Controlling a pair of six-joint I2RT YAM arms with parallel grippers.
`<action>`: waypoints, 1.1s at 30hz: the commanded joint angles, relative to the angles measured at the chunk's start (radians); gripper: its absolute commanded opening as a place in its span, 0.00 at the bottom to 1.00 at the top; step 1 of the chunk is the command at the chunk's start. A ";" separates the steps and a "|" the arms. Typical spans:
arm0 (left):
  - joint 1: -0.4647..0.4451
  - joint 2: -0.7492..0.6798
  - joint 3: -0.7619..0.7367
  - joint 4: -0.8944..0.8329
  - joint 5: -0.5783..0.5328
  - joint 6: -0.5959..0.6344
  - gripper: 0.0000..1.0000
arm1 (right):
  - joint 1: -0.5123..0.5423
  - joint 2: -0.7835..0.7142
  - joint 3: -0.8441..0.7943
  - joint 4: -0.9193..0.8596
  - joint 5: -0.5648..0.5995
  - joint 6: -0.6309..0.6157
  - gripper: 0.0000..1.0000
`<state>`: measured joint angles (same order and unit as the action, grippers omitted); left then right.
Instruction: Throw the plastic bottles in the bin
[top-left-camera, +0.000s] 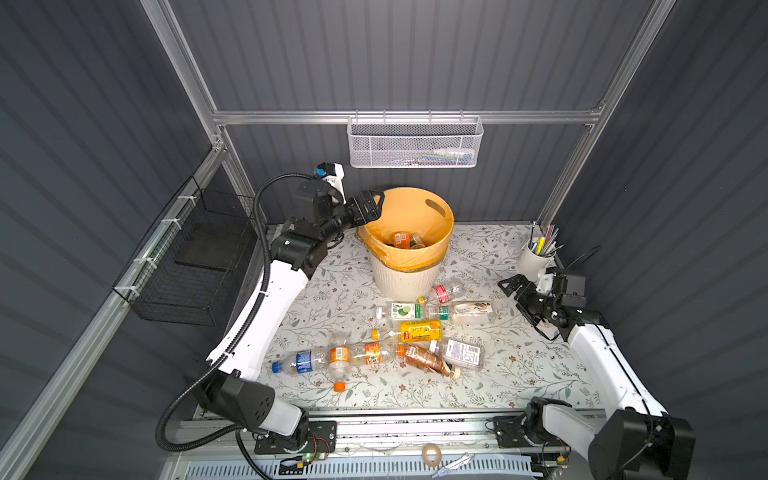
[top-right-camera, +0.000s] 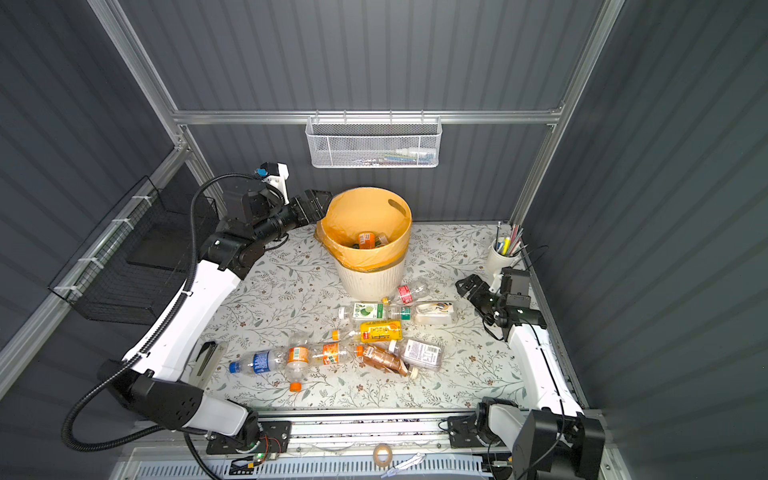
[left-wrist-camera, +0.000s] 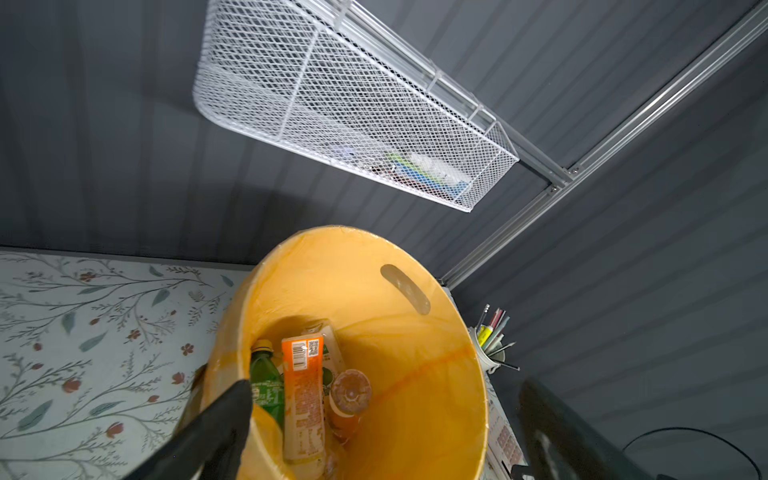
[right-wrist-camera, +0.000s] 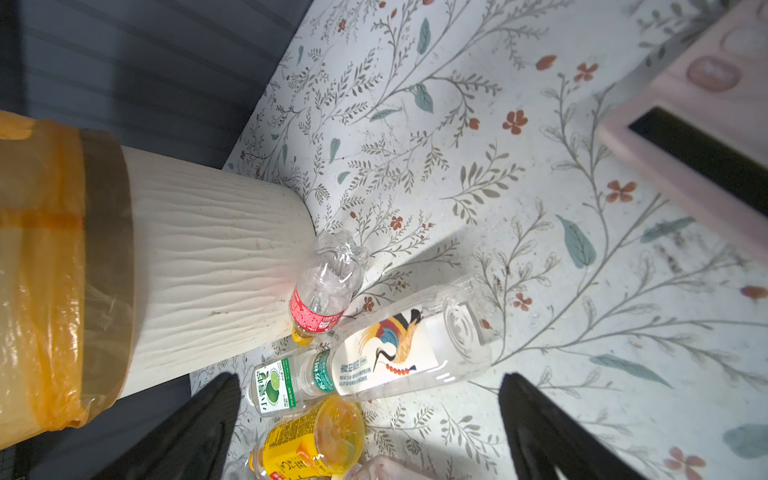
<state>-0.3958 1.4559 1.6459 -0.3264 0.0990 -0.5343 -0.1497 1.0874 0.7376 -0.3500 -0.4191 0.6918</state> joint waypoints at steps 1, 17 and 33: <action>0.014 -0.033 -0.095 -0.002 -0.105 0.029 1.00 | 0.007 -0.004 -0.048 0.035 -0.012 0.082 0.99; 0.132 -0.173 -0.459 -0.040 -0.135 -0.049 1.00 | 0.254 0.078 -0.184 0.154 0.176 0.494 0.99; 0.153 -0.155 -0.491 -0.048 -0.134 -0.032 1.00 | 0.350 0.219 -0.132 0.186 0.284 0.702 0.99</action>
<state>-0.2516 1.3060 1.1694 -0.3668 -0.0418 -0.5705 0.1905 1.2842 0.5697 -0.1715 -0.1814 1.3426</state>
